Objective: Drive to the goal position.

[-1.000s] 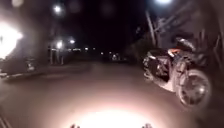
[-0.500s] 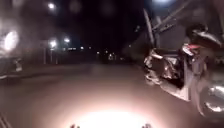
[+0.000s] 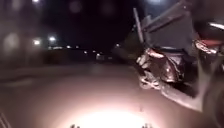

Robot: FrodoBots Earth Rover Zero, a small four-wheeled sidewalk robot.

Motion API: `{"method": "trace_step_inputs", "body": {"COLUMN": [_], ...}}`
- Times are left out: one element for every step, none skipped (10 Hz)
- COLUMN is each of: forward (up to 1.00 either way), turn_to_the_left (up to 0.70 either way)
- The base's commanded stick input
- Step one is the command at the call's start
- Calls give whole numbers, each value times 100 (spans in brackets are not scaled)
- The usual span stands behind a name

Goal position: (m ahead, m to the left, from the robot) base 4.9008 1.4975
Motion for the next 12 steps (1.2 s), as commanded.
{"method": "trace_step_inputs", "body": {"forward": [85,85,85,85,85,85,85,85,85,85,85,85], "turn_to_the_left": [0,0,0,0,0,0,0,0,0,0,0,0]}}
